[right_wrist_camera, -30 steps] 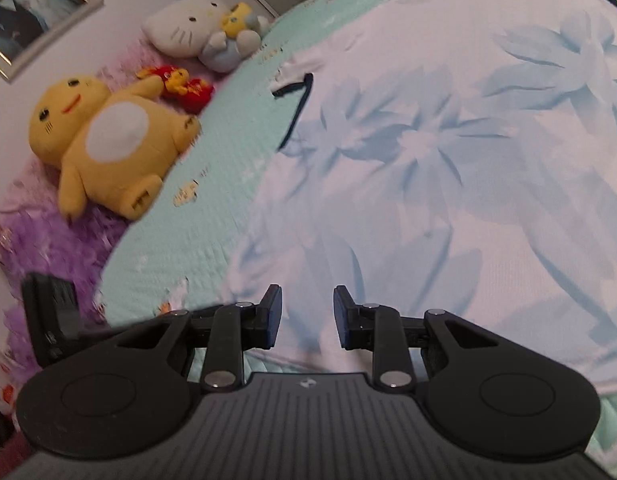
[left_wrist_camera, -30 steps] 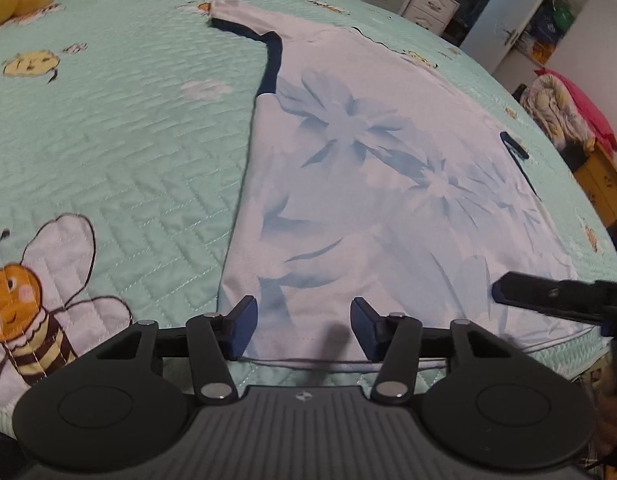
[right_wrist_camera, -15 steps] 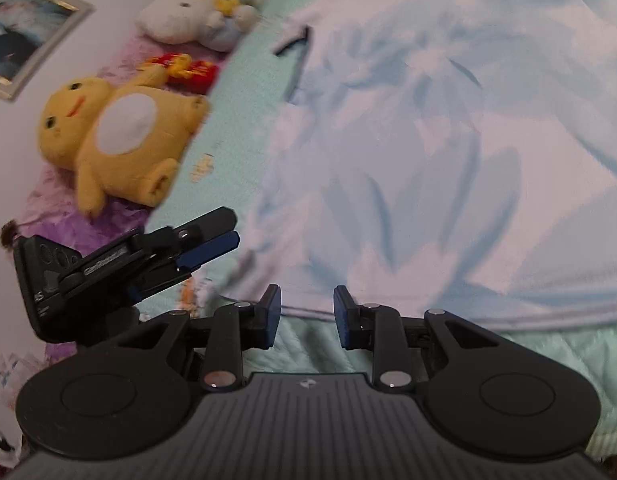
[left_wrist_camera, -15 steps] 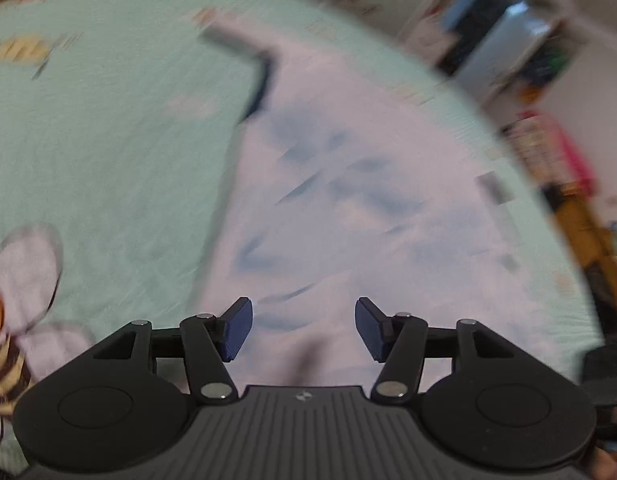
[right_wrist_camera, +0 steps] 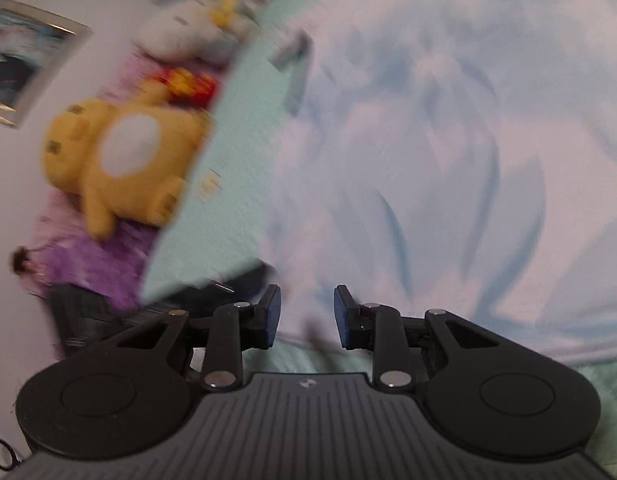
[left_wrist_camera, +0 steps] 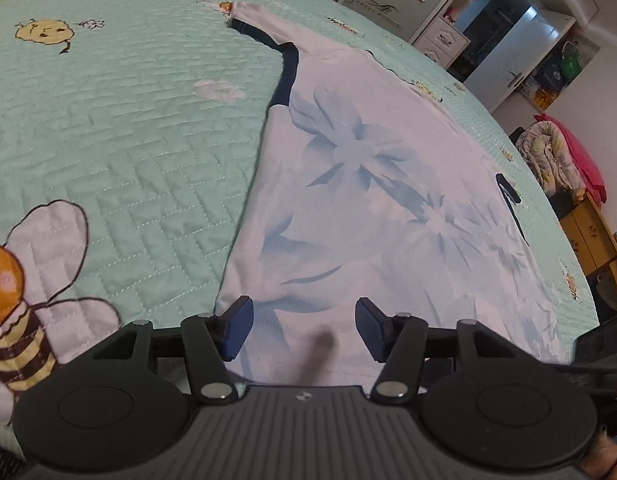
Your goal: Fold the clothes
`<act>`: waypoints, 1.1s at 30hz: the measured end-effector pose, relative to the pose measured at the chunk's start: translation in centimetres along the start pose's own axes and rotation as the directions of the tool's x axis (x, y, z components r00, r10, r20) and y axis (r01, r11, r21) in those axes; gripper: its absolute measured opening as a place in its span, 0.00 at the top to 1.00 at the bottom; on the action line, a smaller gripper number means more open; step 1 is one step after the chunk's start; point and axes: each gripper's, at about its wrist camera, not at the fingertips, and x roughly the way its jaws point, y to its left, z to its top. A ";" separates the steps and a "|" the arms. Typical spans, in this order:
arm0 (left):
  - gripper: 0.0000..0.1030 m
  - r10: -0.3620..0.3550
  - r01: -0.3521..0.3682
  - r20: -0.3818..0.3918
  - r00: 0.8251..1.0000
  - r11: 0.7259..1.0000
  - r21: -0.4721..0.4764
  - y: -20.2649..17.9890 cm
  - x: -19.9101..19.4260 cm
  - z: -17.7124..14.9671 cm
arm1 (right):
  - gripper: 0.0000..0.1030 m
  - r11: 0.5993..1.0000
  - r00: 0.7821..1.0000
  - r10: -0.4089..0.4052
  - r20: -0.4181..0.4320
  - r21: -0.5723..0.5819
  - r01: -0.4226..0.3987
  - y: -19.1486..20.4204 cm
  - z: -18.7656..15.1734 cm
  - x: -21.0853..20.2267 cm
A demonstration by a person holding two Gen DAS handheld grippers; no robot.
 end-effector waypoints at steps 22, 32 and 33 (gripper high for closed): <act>0.41 0.034 -0.017 0.106 0.994 0.987 -0.158 3.0 -5.4 -1.2 | 0.66 0.991 0.999 0.015 -0.044 -0.136 -0.021 4.5 0.2 2.9; 0.38 -0.001 0.021 0.130 0.991 0.988 -0.154 4.2 -5.9 0.0 | 0.72 0.970 0.996 -0.020 -0.087 -0.243 -0.001 8.0 -1.9 2.9; 0.38 -0.005 0.024 0.134 0.991 0.990 -0.142 4.1 -5.6 0.7 | 0.72 0.969 0.998 -0.026 -0.063 -0.246 0.010 8.2 -1.6 2.2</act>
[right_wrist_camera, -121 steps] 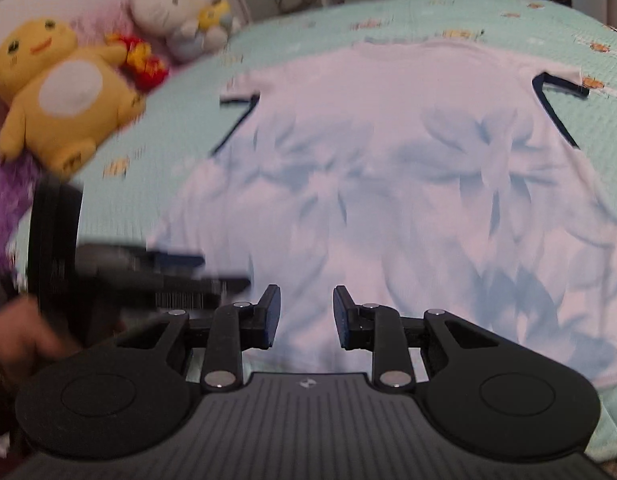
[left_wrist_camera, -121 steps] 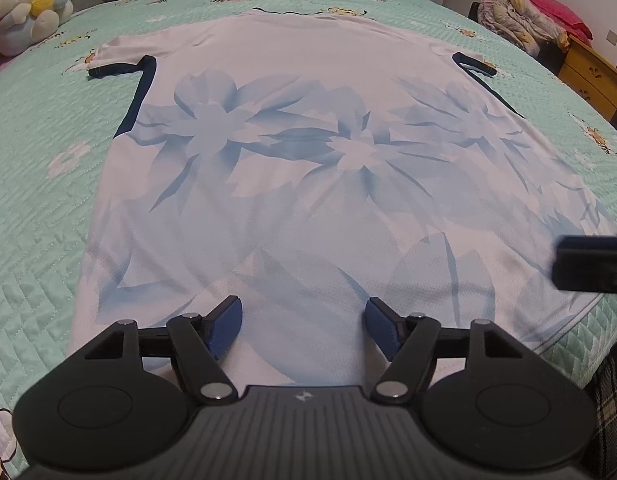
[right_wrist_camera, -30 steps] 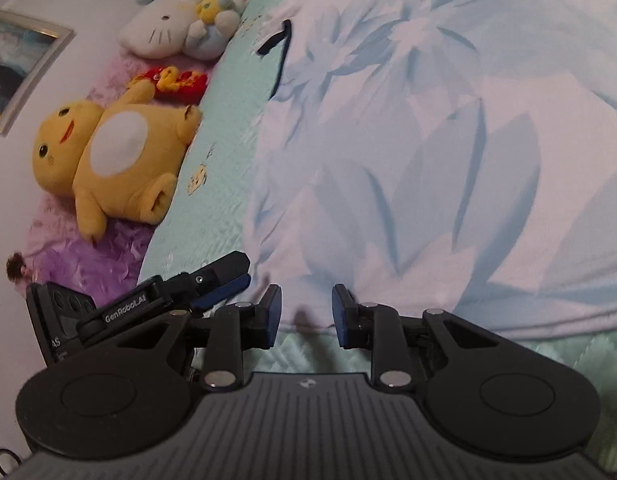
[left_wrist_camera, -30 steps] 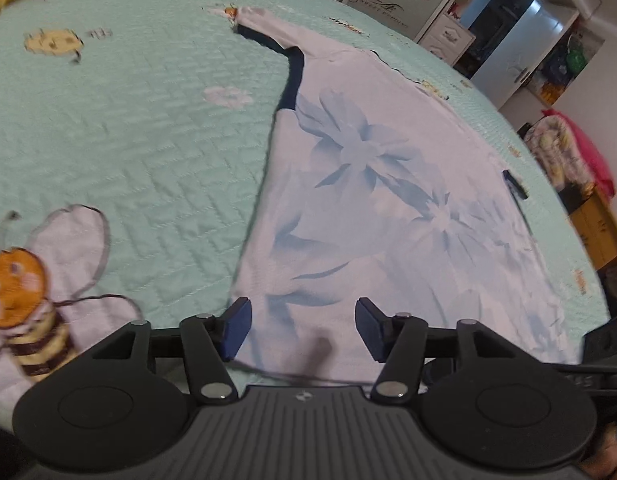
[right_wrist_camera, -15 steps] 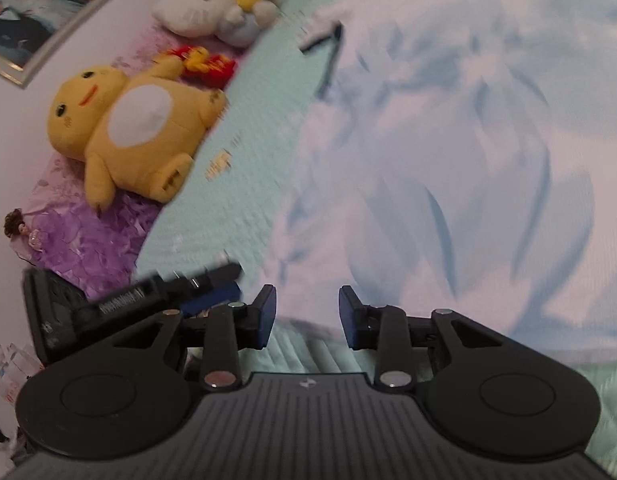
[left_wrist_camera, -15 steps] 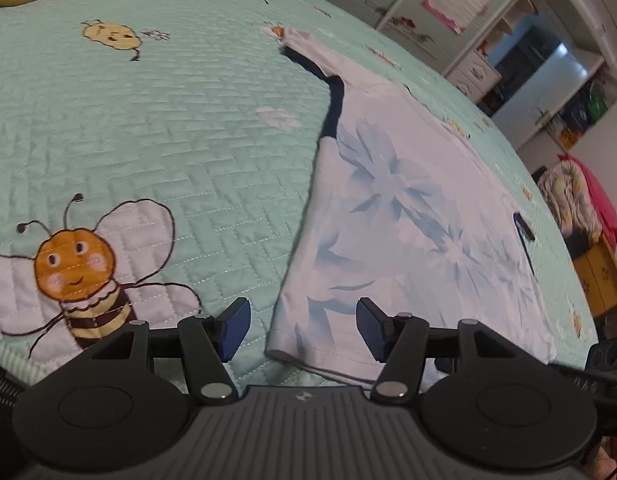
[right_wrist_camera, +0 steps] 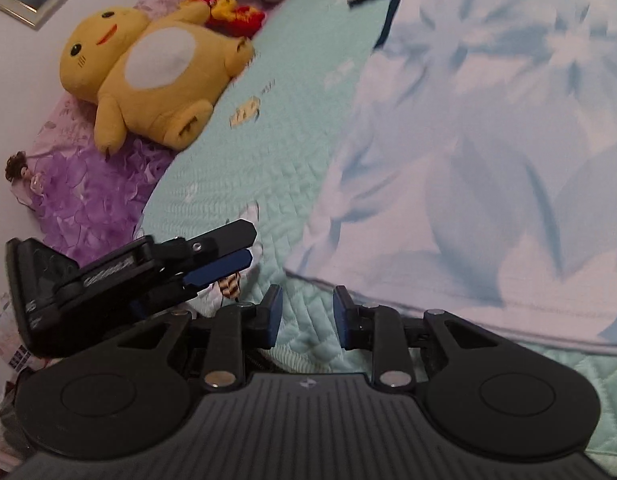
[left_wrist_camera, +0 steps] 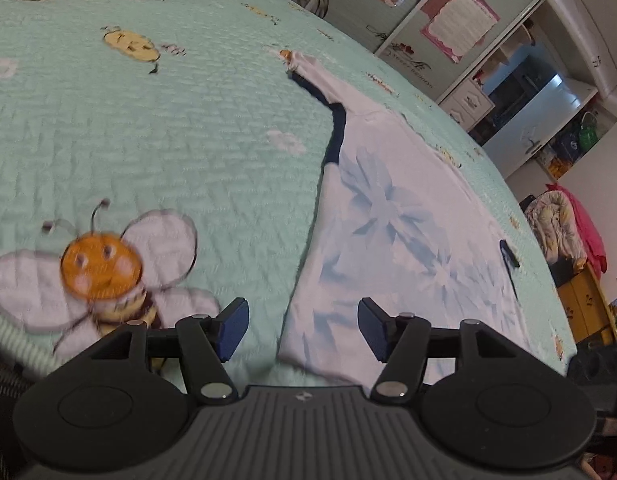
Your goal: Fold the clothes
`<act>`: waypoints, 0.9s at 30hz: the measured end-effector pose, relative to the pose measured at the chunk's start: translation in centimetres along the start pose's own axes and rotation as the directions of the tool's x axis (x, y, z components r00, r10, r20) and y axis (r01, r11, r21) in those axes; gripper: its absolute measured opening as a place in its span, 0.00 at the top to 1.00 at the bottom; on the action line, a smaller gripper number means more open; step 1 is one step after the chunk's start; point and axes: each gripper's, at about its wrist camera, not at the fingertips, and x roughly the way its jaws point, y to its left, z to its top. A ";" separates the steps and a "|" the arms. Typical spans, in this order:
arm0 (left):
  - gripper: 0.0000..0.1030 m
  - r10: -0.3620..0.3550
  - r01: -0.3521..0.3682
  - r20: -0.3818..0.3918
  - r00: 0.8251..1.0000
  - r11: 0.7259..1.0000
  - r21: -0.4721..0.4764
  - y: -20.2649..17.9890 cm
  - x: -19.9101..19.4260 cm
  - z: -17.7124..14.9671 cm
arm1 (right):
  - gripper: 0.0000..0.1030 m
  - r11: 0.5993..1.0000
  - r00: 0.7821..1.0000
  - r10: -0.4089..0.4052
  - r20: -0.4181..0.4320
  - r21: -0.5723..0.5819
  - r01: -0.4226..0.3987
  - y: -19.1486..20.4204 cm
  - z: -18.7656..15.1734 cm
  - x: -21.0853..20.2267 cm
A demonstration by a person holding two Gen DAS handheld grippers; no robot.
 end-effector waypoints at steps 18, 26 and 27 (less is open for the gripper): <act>0.34 -0.121 0.121 -0.012 0.993 0.993 0.011 -1.7 16.6 9.7 | 0.59 0.864 0.868 -0.271 0.416 -0.292 0.410 4.5 16.4 -6.2; 0.29 -0.200 0.199 0.014 0.980 0.977 0.071 -1.9 18.1 9.9 | 0.52 0.605 0.828 -0.289 0.480 -0.578 0.547 10.4 24.7 1.0; 0.29 -0.210 0.209 0.010 0.978 0.976 0.064 -1.8 18.3 10.1 | 0.52 0.585 0.830 -0.291 0.476 -0.598 0.548 10.8 25.4 2.0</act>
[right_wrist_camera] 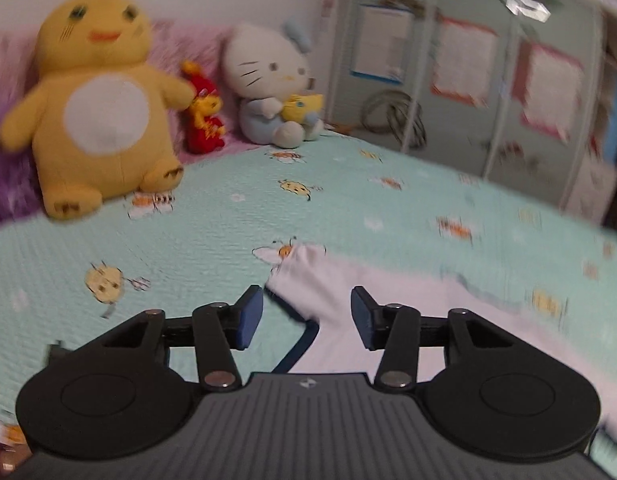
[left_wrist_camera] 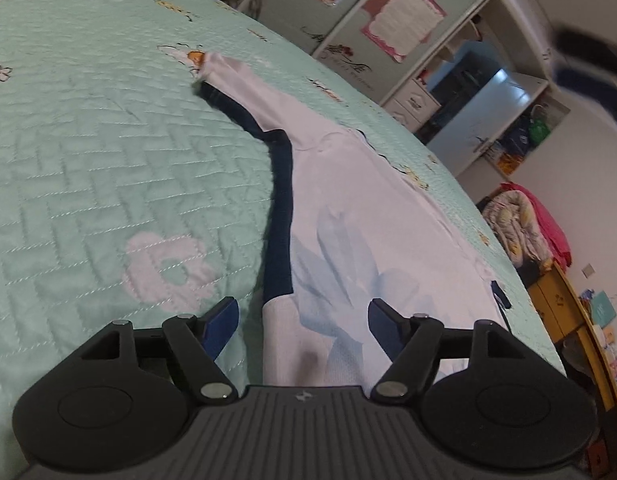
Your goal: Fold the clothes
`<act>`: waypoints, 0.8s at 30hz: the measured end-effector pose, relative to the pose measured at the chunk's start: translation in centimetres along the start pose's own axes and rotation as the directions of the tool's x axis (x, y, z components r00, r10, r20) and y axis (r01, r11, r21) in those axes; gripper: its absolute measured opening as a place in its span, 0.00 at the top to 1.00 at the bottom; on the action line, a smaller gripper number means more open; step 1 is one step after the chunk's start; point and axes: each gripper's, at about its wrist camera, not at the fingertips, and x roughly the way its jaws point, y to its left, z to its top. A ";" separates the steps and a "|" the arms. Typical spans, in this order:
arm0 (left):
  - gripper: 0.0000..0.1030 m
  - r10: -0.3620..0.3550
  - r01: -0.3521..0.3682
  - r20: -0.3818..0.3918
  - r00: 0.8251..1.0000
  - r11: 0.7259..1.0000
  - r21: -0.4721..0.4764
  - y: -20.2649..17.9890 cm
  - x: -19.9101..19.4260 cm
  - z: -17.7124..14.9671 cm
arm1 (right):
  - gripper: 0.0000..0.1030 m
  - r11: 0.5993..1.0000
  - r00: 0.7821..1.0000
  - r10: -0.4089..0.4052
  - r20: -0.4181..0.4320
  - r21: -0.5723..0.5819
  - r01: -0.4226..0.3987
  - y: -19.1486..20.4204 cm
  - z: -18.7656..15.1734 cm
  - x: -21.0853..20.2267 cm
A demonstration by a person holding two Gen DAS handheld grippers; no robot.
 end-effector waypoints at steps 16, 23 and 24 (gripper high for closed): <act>0.79 0.030 -0.030 0.055 0.998 1.000 -0.001 0.7 0.7 0.0 | 0.50 0.997 0.973 0.022 -0.229 0.074 -0.006 3.2 6.3 19.8; 0.85 0.015 -0.005 0.071 0.997 0.991 -0.130 2.4 0.9 0.0 | 0.50 0.999 0.950 -0.032 -0.311 0.002 0.034 6.1 6.2 29.1; 0.85 0.011 -0.001 0.072 0.997 0.991 -0.134 2.4 0.9 0.0 | 0.50 0.999 0.946 -0.032 -0.323 -0.001 0.034 6.5 6.1 30.3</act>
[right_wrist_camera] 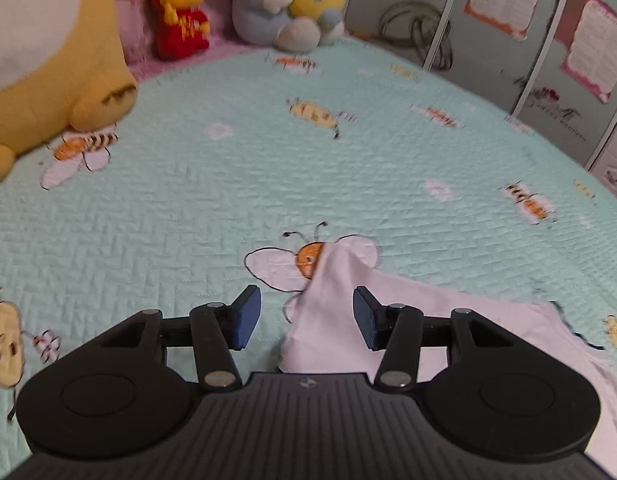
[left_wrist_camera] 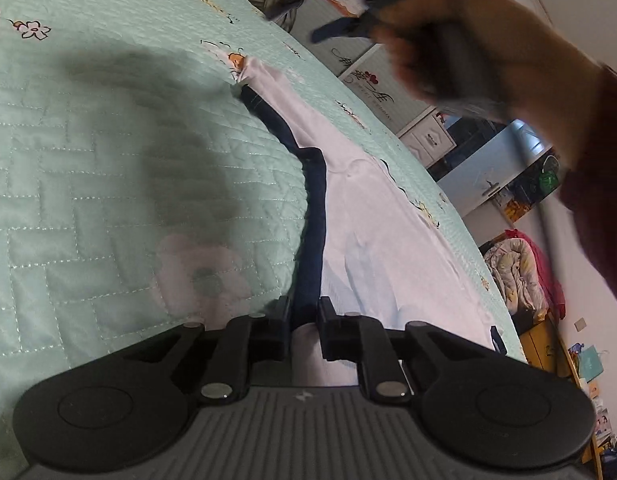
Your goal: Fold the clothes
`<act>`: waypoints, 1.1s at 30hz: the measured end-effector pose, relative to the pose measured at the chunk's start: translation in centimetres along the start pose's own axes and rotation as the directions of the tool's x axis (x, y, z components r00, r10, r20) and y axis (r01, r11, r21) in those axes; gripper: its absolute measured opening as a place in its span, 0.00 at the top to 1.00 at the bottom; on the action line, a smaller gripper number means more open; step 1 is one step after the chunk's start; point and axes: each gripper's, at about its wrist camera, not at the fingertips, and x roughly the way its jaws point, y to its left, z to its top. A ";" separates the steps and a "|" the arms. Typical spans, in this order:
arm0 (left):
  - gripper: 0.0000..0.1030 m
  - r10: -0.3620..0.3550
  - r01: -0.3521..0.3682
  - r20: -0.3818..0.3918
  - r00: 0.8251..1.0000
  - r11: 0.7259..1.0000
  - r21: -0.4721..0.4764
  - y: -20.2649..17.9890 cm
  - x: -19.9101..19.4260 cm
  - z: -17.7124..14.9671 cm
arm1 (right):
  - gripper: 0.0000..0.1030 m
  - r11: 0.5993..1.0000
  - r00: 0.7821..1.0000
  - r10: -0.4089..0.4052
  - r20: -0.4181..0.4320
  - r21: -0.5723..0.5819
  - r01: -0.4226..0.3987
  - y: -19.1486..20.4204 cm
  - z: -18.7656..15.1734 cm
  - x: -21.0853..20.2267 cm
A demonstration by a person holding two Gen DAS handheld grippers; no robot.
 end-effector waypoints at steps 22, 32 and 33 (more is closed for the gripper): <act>0.81 -0.035 0.035 0.000 0.999 0.999 -0.020 0.5 0.1 -0.1 | 0.43 0.959 0.938 -0.267 -0.220 -0.161 0.235 2.9 1.4 10.0; 0.80 -0.037 0.037 0.001 0.999 0.999 -0.019 0.7 -0.2 -0.1 | 0.34 0.761 0.837 -0.542 -0.075 -0.465 0.452 7.0 -1.1 13.1; 0.80 -0.036 0.036 0.001 0.999 0.999 -0.018 0.7 -0.4 -0.2 | 0.34 0.739 0.825 -0.563 -0.059 -0.483 0.469 7.1 -1.4 13.3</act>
